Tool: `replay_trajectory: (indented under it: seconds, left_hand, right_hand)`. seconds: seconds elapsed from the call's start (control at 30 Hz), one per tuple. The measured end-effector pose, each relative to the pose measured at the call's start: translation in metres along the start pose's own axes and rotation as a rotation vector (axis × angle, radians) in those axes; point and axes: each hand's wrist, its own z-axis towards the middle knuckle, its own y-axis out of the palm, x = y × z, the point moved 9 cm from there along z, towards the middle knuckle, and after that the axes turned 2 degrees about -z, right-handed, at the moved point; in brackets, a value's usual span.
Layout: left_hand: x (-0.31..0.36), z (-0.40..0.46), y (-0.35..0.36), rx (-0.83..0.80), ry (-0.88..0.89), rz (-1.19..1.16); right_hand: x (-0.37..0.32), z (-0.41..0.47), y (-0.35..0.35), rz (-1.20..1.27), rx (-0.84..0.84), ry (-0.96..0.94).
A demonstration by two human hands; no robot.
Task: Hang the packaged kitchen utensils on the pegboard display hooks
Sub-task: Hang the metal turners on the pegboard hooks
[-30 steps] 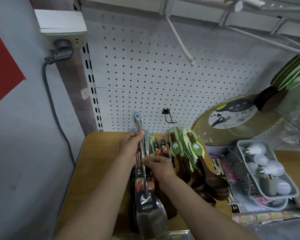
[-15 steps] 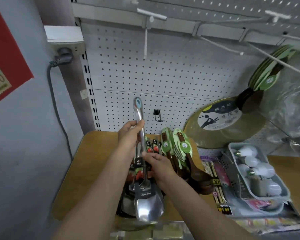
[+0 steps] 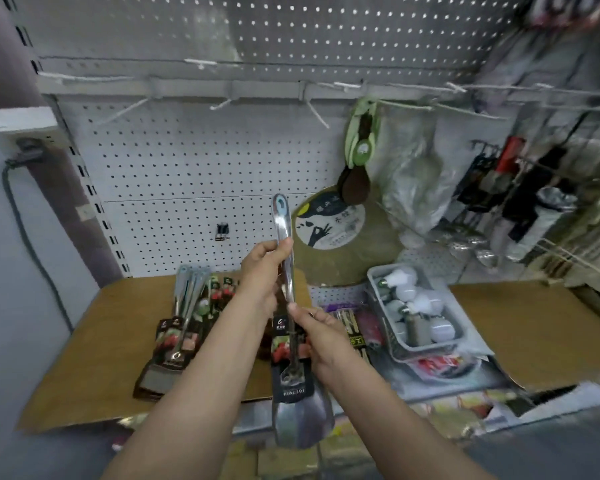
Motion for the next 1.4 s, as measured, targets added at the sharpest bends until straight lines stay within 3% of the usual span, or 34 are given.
replay_trajectory:
  seconds: [0.67, 0.87, 1.1, 1.4]
  left_hand:
    - [-0.197, -0.128, 0.391, -0.457, -0.165, 0.101]
    - [-0.258, -0.137, 0.52, -0.563, -0.195, 0.125]
    - [-0.3, -0.123, 0.68, -0.58, -0.229, 0.092]
    - [-0.334, -0.086, 0.829, -0.628, -0.265, 0.097]
  right_hand:
    - [-0.06, -0.13, -0.389, 0.223, 0.423, -0.14]
    - [-0.091, -0.125, -0.514, 0.269, 0.577, -0.172]
    - [-0.167, -0.095, -0.661, 0.213, 0.678, -0.181]
    - [-0.254, -0.056, -0.778, 0.244, 0.714, -0.24]
